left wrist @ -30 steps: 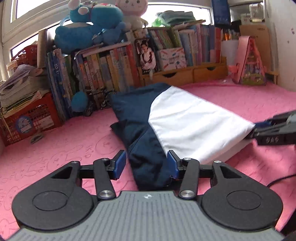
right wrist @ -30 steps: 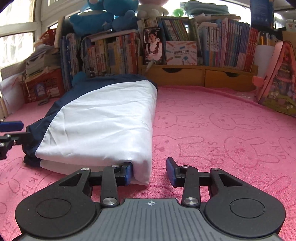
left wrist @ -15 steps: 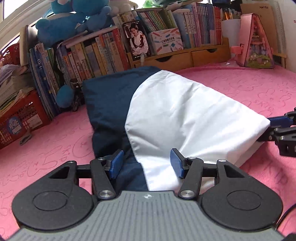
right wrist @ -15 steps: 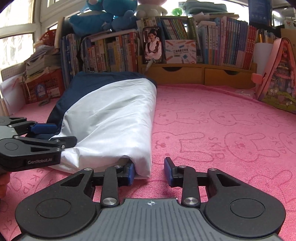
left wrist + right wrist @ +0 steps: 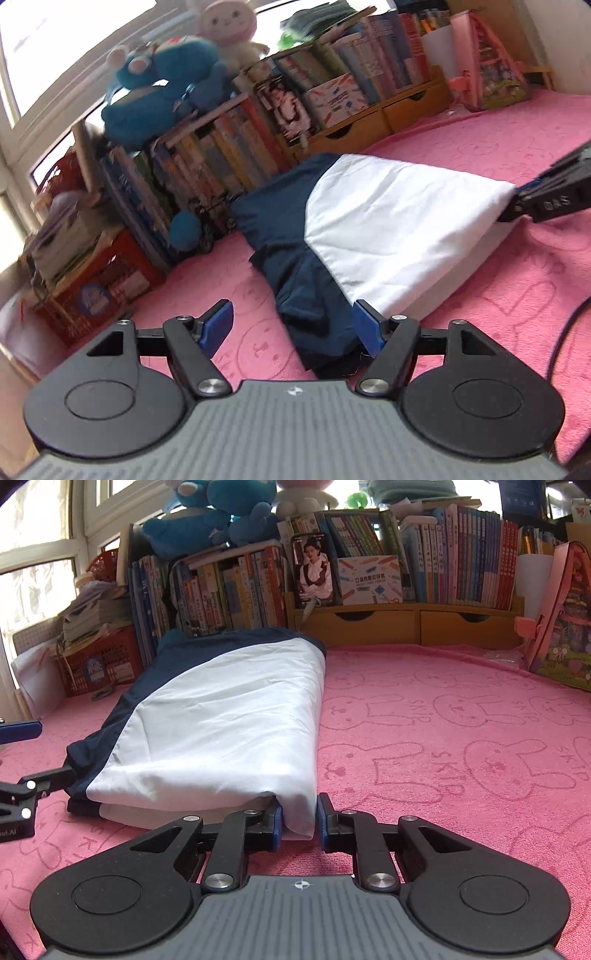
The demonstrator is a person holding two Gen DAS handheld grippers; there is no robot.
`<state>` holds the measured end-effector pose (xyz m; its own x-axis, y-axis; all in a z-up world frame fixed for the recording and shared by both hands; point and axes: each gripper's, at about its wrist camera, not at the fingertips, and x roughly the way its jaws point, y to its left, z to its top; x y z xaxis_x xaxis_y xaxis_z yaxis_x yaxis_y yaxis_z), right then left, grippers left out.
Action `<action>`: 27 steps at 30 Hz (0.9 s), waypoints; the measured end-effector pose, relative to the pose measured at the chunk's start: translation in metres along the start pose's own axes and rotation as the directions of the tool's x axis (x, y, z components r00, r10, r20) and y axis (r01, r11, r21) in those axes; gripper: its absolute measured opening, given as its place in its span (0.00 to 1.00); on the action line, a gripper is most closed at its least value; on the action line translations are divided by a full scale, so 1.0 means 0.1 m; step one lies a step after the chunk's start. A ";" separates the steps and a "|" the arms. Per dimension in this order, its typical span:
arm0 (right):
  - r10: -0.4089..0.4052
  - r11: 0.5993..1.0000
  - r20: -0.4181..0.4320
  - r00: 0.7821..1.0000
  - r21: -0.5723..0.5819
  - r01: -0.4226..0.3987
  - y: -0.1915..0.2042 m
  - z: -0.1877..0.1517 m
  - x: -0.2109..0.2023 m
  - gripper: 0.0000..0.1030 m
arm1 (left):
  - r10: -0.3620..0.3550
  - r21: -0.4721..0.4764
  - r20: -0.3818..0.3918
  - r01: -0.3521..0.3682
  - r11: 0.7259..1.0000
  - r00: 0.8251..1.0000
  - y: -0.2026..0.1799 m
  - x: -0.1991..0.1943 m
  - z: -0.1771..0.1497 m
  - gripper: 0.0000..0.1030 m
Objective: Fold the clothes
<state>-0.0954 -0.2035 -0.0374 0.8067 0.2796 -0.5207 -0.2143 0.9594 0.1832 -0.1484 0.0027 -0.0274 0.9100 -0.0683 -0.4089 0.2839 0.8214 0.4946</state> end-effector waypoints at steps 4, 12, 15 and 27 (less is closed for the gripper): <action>0.036 0.997 0.012 0.999 0.075 -0.037 -0.07 0.04 -0.02 0.19 | -0.135 0.218 0.093 0.112 0.969 0.986 -0.48 -0.02 0.09 0.76; 0.103 0.982 0.050 0.993 0.152 -0.109 -0.17 0.24 -0.12 0.19 | -0.158 0.339 0.146 0.100 0.935 0.977 -0.91 0.45 0.26 0.76; 0.102 0.985 0.064 0.993 0.132 -0.110 -0.14 0.30 -0.15 0.19 | -0.112 0.368 0.145 0.052 0.929 0.983 -0.94 0.65 0.34 0.75; 0.014 0.999 0.081 0.997 0.038 -0.017 -0.06 0.21 -0.16 0.19 | -0.043 0.420 0.044 0.020 0.907 0.998 -0.60 0.63 0.11 0.18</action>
<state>-0.0955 -0.2144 -0.0121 0.8455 0.2890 -0.4491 -0.2068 0.9525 0.2237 -0.1048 -0.0567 -0.0746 0.9095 -0.1287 -0.3954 0.4031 0.5057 0.7627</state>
